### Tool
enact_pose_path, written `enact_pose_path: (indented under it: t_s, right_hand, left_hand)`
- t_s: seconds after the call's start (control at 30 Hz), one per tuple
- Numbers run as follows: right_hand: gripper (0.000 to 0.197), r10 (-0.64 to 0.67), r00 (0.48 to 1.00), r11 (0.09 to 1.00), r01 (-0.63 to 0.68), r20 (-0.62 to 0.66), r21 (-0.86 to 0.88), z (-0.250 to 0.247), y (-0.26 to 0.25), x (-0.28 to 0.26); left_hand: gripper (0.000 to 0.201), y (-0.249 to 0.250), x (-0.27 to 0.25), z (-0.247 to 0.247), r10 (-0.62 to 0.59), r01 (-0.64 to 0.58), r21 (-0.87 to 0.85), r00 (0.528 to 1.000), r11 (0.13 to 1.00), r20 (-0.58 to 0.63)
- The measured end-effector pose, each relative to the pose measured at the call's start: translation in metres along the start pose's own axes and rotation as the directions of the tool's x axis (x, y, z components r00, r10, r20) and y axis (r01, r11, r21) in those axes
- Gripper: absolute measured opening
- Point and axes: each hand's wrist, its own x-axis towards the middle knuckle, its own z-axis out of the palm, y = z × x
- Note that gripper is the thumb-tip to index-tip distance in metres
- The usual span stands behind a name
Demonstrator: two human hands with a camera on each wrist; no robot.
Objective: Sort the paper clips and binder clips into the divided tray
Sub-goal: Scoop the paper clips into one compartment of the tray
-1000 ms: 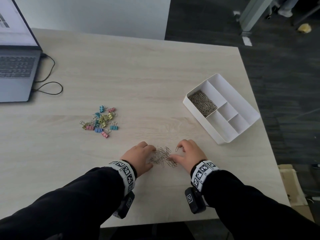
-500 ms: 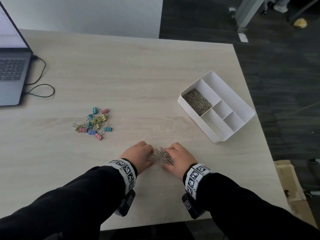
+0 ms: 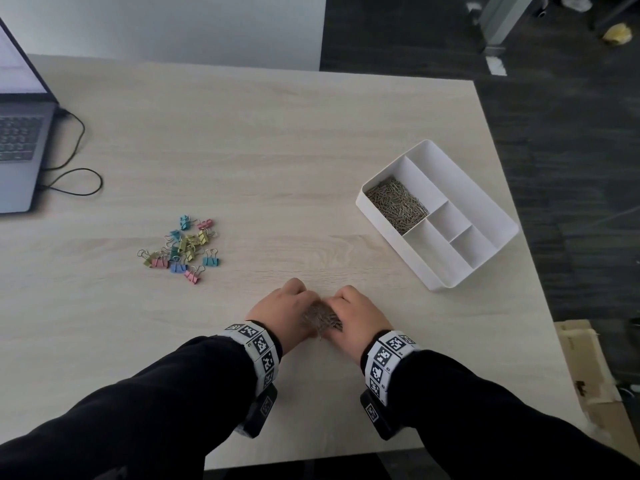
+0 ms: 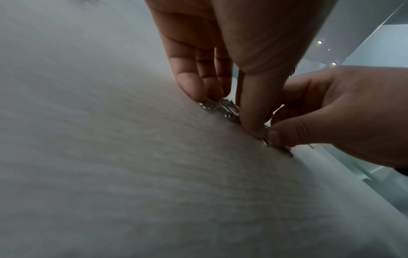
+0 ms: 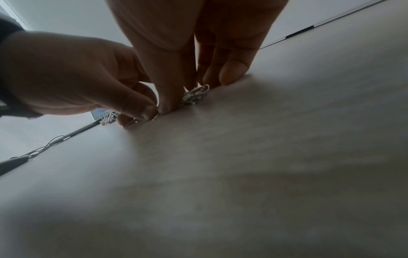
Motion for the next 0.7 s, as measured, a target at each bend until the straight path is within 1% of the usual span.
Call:
enact_pose_path:
  t_s: [0.07, 0.2, 0.33, 0.53, 0.7]
  right_hand:
    - [0.040, 0.004, 1.000, 1.000, -0.004, 0.005, 0.002, -0.001, 0.000, 0.003]
    - [0.028, -0.011, 1.000, 1.000, 0.011, 0.000, 0.008, -0.004, 0.002, 0.009]
    - [0.021, -0.016, 1.000, 1.000, 0.016, 0.017, -0.001, -0.008, 0.004, 0.015]
    - [0.018, 0.006, 1.000, 0.999, -0.006, 0.015, -0.031, -0.015, 0.003, 0.022]
    - [0.016, 0.060, 0.997, 0.997, -0.058, 0.055, -0.048, -0.023, 0.005, 0.027]
  left_hand:
    - [0.043, 0.001, 0.004, 0.001, 0.004, -0.004, -0.004, 1.000, 1.000, -0.005]
    - [0.033, 0.001, 0.010, 0.000, 0.000, -0.001, -0.034, 1.000, 0.999, -0.024]
    - [0.020, 0.003, 0.020, -0.001, -0.002, 0.001, -0.035, 0.999, 0.999, -0.033]
    - [0.016, 0.004, 0.031, -0.006, -0.001, 0.001, -0.005, 1.000, 1.000, -0.002]
    - [0.016, 0.003, 0.038, -0.011, 0.008, -0.008, 0.013, 1.000, 1.000, 0.008]
